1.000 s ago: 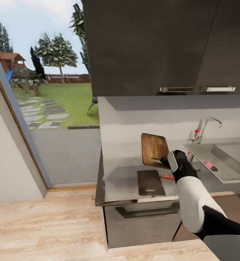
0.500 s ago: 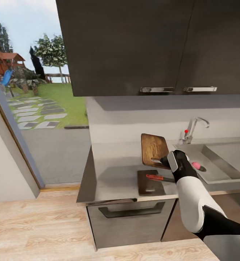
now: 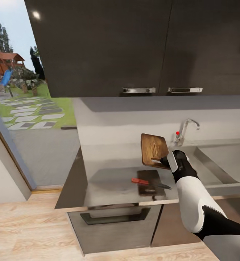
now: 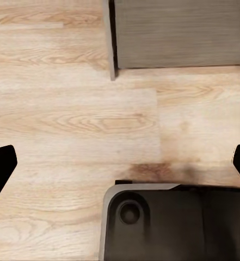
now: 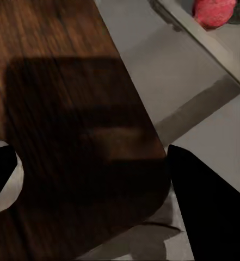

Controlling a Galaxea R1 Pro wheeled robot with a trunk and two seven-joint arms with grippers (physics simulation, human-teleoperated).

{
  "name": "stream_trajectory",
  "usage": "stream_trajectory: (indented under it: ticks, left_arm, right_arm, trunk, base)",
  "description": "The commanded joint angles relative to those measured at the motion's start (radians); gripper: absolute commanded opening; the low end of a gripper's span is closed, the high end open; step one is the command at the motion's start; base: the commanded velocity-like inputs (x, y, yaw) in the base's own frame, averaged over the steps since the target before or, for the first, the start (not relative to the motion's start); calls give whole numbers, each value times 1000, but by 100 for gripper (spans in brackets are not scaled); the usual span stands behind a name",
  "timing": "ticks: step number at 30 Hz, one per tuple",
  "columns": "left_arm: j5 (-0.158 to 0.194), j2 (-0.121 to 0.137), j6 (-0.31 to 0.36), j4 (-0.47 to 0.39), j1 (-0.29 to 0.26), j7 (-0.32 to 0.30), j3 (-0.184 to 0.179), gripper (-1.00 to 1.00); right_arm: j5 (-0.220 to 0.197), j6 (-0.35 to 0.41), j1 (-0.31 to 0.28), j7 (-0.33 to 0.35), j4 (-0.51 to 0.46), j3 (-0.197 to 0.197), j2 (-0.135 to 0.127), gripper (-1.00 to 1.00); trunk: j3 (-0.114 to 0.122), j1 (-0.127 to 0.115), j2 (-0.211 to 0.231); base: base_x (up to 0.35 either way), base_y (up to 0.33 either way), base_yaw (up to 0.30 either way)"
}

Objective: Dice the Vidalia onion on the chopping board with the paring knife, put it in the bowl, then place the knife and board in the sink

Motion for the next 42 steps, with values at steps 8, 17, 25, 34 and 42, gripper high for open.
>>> stream_trajectory:
  ticks: [8,17,25,34,42]
  left_arm:
    - [3,0,-2,-1,0,0,0,100]
    - [4,0,-2,4,0,0,0,100]
    - [5,1,-1,35,0,-4,1,100]
    - [5,0,0,64,0,-7,1,100]
    - [5,0,0,73,0,-8,1,100]
  right_arm:
    - [-7,0,-1,-2,-2,-3,2,-100]
    - [-5,1,-1,46,0,3,4,-100]
    - [49,3,-1,170,48,45,3,-100]
    - [314,-39,-1,531,157,184,3,-100]
    - [390,-43,-1,854,128,387,-22,-100]
  trunk:
    - [-2,1,-2]
    - [-2,1,-2]
    - [-2,1,-2]
    - [-2,1,-2]
    - [-2,1,-2]
  base:
    - [165,-297,16]
    - [163,-277,0]
    - [63,-73,0]
    - [1,-1,0]
    - [0,0,0]
